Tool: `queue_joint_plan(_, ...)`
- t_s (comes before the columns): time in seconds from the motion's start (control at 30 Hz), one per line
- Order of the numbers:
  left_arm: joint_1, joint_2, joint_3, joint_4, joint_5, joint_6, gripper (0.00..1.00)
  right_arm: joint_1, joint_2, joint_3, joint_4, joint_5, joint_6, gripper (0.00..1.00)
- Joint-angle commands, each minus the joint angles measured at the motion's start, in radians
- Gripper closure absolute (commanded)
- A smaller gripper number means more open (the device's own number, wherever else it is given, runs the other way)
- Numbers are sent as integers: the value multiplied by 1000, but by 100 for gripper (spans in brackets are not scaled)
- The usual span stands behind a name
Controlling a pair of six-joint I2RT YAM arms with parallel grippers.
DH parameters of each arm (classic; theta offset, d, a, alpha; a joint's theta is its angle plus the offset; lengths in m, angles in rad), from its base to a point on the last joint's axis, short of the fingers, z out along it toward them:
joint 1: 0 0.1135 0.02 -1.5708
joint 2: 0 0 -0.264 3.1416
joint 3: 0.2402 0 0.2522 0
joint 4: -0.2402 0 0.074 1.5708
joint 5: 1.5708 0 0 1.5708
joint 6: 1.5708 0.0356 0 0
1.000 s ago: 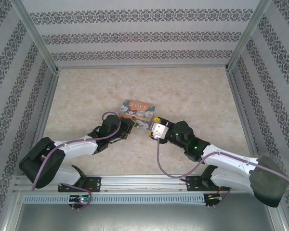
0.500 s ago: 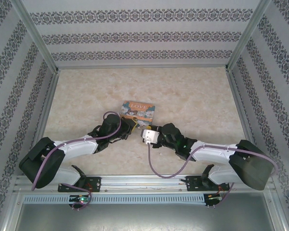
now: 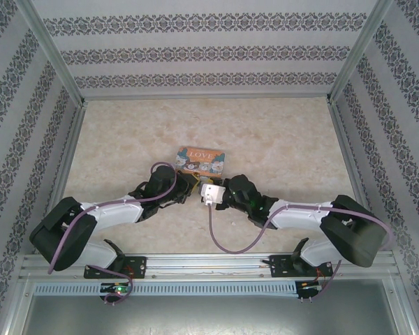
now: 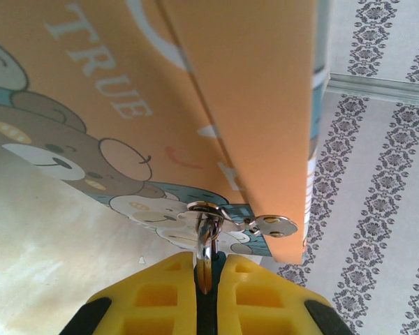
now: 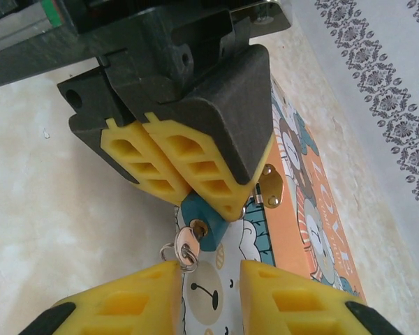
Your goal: Unlock the padlock with the key
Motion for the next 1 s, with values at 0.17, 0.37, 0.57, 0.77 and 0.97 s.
queue_joint_plan(0.17,-1,1,41,12,3,-5,100,27,39,29,31,3,-9,74)
queue_joint_plan(0.37,-2,4,46,16,4,-5,100,34,59,22,42,15,-7,75)
queue_joint_plan(0.57,-2,8,46,19,11,-6,100,34,85,36,82,31,10,77)
queue_joint_plan(0.77,-2,11,48,26,12,-7,100,34,113,46,112,53,15,80)
queue_joint_plan(0.97,-2,16,46,40,15,-13,100,34,126,48,139,84,46,91)
